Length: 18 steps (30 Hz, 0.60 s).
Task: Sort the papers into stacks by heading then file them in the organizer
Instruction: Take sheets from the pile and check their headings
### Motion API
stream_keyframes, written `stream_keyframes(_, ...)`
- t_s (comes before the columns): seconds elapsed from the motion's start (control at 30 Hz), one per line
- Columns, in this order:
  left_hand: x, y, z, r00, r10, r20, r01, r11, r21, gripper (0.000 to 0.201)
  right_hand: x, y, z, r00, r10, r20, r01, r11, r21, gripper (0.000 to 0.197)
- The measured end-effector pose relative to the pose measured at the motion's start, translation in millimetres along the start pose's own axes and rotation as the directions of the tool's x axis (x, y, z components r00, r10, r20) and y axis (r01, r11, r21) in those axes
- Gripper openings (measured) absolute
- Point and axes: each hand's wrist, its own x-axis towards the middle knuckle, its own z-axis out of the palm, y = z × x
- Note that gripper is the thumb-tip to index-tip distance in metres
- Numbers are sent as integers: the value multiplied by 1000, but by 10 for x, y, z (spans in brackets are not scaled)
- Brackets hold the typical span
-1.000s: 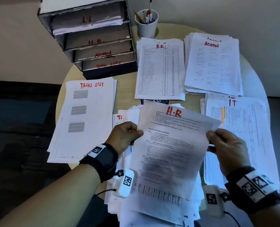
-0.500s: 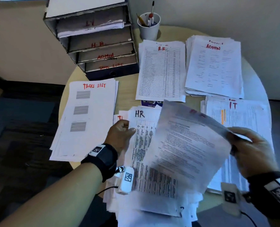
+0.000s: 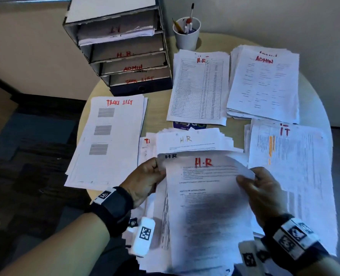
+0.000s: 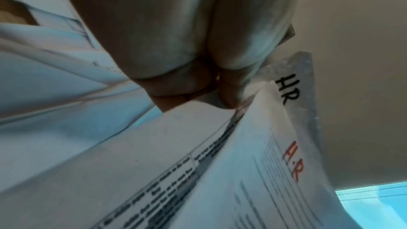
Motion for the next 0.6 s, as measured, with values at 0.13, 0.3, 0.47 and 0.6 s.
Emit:
stream_keyframes(0.13, 58, -21, -151, 997, -83, 9, 82, 994, 78, 36, -30, -20, 68, 994, 32, 109, -27, 999, -47, 43)
stream_keyframes(0.3, 247, 373, -231, 998, 61, -8, -40, 746, 664, 29, -35, 33, 27, 991, 95, 91, -87, 992, -88, 24)
stream_keyframes(0.47, 692, 682, -332, 929, 368, 29, -139, 276, 951, 39, -101, -50, 67, 995, 64, 82, -54, 990, -127, 26)
stream_keyframes(0.6, 996, 771, -251, 956, 275, 101, -106, 6, 994, 60, -181, -94, 152, 994, 43, 100, -37, 997, -63, 25)
